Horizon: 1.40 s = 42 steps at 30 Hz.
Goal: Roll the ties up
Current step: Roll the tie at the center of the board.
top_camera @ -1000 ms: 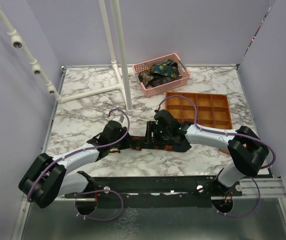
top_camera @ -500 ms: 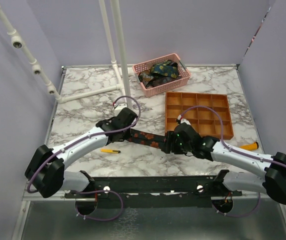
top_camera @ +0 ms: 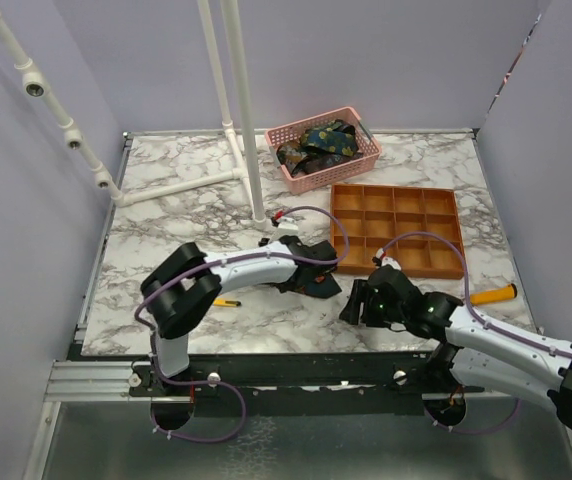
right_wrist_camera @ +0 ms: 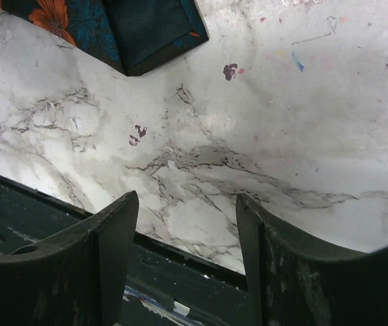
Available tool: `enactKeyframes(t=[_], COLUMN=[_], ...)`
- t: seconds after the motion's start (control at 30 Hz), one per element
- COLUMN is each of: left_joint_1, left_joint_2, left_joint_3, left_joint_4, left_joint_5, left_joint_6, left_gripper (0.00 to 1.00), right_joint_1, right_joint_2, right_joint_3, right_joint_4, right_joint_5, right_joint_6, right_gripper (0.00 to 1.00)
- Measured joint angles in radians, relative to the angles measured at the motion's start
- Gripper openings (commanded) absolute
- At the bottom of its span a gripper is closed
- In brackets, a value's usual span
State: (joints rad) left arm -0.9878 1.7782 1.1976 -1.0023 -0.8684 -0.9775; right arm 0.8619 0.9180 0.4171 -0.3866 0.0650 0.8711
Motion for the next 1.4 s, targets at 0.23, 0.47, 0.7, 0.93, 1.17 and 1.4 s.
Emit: enactKeyframes(t=[0.23,0.47,0.7,0.93,1.17,1.4], left_joint_1=[-0.095,-0.122,-0.129,-0.131,-0.116,0.290], left_joint_2=[0.292,0.383,0.364,0.201,-0.100,-0.563], left_joint_3=[0.241,0.301,0.291,0.240,0.085,-0.294], left_joint_4=[-0.180,-0.190,-0.129,-0.076,0.062,0.428], left_joint_5=[-0.145,-0.152,-0.101,-0.027,0.097,0.466], left_joint_6=[-0.130,-0.088,-0.024,0.012,0.111,0.286], left_gripper=[0.00,0.43,0.80,0.94,0.98,0.98], right_joint_1=[0.000,0.000,0.000,0.000,0.000,0.000], right_joint_2=[-0.103,-0.197,-0.224,-0.196,-0.135,0.165], right_joint_3=[-0.011,-0.031,-0.038,-0.033,0.019,0.206], right_joint_4=[-0.070,-0.129,-0.139,-0.139,-0.096,0.077], right_joint_5=[-0.003,-0.006,-0.010,-0.010,-0.040,-0.091], right_joint_6=[0.013,0.032,0.045,0.045,0.013,0.009], right_gripper=[0.64,0.68,0.70,0.74,0.82,0.86])
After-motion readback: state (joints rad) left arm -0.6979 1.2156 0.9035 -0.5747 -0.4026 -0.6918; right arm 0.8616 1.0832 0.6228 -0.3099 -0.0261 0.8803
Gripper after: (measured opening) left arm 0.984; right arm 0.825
